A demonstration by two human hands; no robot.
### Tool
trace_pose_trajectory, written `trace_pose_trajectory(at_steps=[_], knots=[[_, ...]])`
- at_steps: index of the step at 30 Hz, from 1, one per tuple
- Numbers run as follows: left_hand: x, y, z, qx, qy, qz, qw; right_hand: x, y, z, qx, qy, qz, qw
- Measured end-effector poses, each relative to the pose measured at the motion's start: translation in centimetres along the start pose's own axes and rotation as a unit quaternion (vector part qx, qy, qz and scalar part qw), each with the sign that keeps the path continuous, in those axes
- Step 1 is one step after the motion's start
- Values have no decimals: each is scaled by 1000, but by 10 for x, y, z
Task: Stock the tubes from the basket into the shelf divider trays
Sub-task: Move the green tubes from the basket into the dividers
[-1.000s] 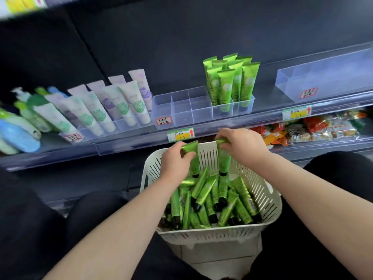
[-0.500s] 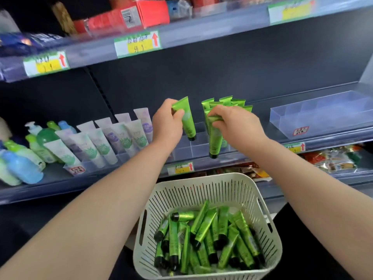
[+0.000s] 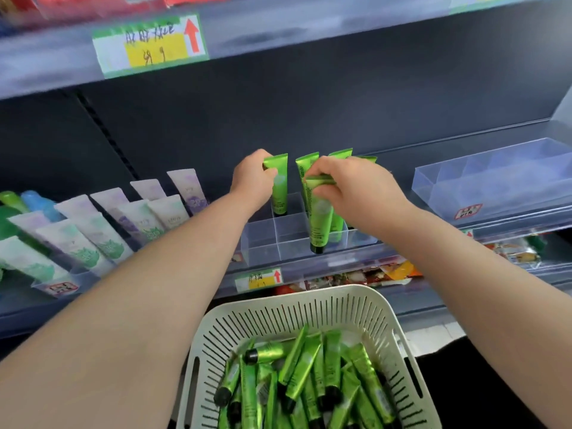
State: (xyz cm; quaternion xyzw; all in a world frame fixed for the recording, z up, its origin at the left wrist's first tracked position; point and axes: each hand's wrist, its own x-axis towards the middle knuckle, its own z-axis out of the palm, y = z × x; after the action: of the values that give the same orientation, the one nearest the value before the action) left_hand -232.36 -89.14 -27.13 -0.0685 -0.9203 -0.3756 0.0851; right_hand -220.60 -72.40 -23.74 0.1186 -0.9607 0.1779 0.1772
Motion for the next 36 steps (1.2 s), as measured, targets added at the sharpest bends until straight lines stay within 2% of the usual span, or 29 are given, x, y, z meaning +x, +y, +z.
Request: trace_pose_trajectory(at_steps=[3, 8, 13, 18, 22, 36], knots=[[3, -8, 2, 8, -10, 10, 1000, 0, 1, 4, 3, -8, -3, 1000], [2, -15, -4, 62, -9, 73, 995, 4, -4, 7, -7, -16, -6, 1000], [-8, -13, -19, 90, 21, 111, 989, 12, -18, 5, -4, -12, -3, 1000], [-33, -17, -40, 142, 40, 139, 979, 33, -32, 0, 17, 28, 7, 999], [-50, -23, -49, 161, 18, 154, 975, 53, -33, 11, 0, 56, 21, 998], [-61, -25, -55, 180, -1, 137, 974, 87, -14, 58, -139, -36, 19, 989]])
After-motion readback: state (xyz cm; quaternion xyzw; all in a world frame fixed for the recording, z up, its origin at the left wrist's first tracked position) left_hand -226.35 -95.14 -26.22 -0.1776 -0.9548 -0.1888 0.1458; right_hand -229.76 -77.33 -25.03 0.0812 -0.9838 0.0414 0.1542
